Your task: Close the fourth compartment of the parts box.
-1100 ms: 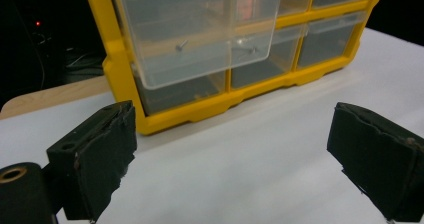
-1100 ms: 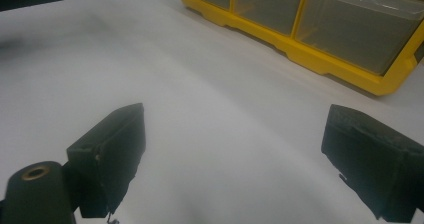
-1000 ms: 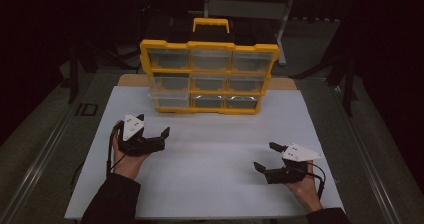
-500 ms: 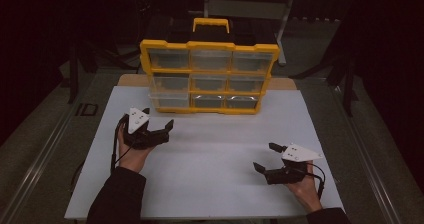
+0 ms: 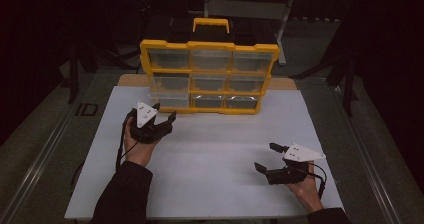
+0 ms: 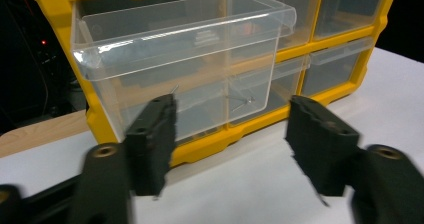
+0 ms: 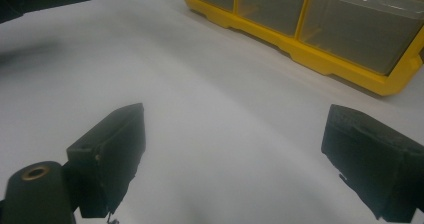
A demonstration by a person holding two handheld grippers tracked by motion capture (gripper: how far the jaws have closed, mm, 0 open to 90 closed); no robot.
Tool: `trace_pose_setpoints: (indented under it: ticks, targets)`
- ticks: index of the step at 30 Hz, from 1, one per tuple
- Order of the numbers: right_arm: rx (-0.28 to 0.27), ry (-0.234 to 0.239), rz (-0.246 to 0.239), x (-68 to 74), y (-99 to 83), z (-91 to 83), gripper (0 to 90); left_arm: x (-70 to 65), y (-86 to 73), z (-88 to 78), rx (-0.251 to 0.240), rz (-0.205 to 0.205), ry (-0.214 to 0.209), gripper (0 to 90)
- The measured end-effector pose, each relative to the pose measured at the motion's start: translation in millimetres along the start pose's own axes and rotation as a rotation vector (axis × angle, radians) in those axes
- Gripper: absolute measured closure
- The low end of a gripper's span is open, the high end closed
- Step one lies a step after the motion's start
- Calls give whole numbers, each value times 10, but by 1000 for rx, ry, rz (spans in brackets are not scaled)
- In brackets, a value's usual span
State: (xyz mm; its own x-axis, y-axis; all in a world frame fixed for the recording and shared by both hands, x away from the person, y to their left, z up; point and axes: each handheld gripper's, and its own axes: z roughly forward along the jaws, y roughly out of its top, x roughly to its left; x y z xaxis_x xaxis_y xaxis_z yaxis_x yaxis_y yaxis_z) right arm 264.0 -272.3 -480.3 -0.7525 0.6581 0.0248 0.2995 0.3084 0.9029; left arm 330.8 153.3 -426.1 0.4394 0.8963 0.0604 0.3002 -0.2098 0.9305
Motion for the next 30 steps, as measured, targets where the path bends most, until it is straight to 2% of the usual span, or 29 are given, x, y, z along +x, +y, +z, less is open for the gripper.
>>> trace_pose_setpoints:
  ticks: [5,6,11,14,18,30]
  targets:
    - [-4,3,1,0,2,-5,106,12,29,38,3,-14,24,575]
    - [-3,4,1,0,1,-5,105,19,38,55,3,-20,31,575]
    - [-7,5,-1,2,1,-7,105,27,61,101,-1,-32,46,762]
    - [-6,6,-1,2,-2,-13,105,19,74,122,-2,-15,62,886]
    - [-8,6,-1,1,-4,-24,105,0,90,157,9,-3,76,900]
    - [-8,11,-2,3,-11,-42,105,-16,157,223,15,-14,120,900]
